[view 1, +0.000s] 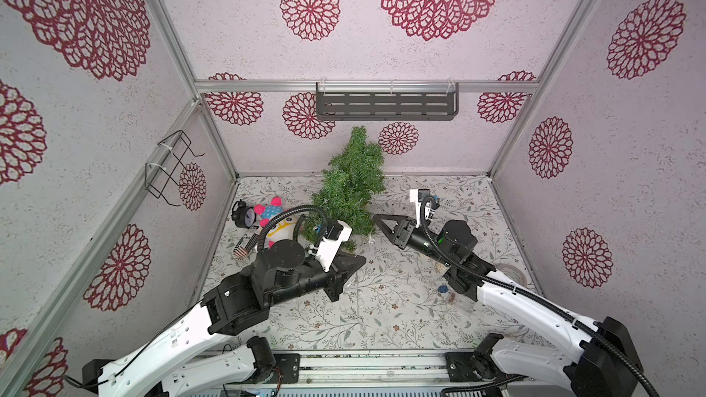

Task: Wrap string light around the christmas tree
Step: Wrap the light string around the Christmas tree.

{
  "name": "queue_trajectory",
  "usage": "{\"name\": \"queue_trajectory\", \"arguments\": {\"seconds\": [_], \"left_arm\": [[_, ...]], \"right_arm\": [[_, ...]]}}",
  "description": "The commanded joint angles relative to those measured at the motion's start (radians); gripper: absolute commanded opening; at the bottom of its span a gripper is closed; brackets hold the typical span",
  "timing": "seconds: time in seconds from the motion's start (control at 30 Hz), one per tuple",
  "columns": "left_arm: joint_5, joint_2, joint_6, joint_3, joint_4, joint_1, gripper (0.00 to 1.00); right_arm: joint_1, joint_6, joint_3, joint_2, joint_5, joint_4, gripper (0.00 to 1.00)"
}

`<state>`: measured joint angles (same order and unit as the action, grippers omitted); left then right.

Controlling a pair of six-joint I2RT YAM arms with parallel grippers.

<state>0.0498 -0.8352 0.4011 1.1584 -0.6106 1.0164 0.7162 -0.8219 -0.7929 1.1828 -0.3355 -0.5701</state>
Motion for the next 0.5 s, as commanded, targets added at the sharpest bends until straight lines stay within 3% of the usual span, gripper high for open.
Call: {"name": "queue_trajectory", "arguments": {"seconds": [0.0, 0.17, 0.47], "left_arm": [[-0.081, 0.027, 0.013, 0.062, -0.175, -0.004, 0.0], [-0.168, 0.041, 0.019, 0.14, -0.362, -0.05, 0.0], [-0.315, 0.06, 0.0, 0.25, -0.568, -0.216, 0.0]], "right_arm": [[-0.01, 0.067, -0.036, 0.021, 0.005, 0.033, 0.51], [-0.056, 0.225, -0.09, 0.022, 0.025, 0.186, 0.61], [-0.135, 0.359, -0.184, 0.07, 0.015, 0.286, 0.64]]}}
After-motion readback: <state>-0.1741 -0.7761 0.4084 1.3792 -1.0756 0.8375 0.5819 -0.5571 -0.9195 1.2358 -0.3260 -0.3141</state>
